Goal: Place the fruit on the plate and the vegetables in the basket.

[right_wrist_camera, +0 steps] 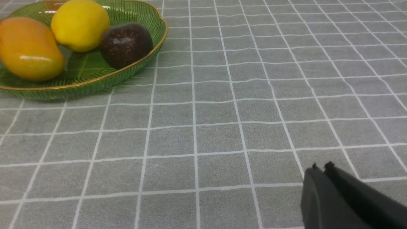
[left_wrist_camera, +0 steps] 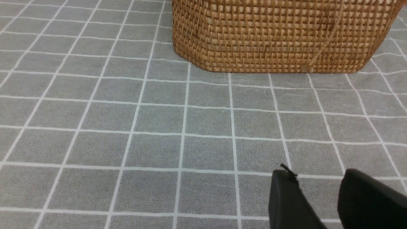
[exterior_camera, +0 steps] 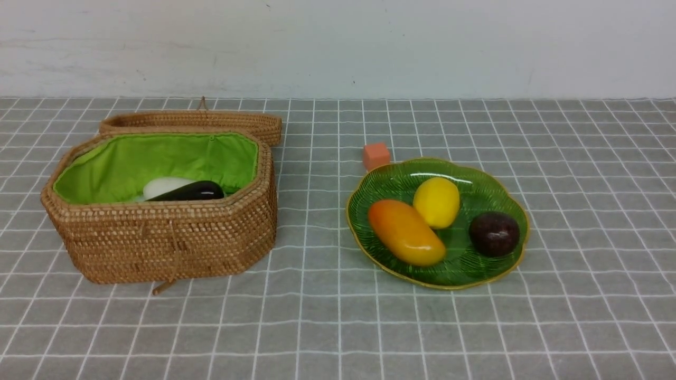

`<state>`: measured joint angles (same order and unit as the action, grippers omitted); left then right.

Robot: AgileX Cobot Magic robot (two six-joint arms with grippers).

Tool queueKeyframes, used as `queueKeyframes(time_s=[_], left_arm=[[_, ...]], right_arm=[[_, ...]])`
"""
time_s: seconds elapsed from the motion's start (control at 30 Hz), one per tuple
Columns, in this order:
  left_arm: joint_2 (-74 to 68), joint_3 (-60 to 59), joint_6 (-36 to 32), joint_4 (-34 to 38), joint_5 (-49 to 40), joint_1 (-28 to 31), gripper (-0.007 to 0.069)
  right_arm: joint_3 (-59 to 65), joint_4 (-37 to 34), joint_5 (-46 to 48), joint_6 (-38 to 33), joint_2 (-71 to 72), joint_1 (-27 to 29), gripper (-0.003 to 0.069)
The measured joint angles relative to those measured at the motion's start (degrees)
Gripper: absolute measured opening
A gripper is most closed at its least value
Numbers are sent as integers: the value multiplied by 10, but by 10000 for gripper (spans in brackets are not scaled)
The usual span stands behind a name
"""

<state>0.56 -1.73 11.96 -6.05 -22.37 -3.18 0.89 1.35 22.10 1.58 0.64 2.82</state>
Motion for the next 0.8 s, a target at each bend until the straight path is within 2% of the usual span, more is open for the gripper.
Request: queueKeyframes(time_s=[0.8], left_arm=[[0, 0, 0, 0, 1, 0, 238]], right_arm=[[0, 1, 0, 0, 0, 0, 41]])
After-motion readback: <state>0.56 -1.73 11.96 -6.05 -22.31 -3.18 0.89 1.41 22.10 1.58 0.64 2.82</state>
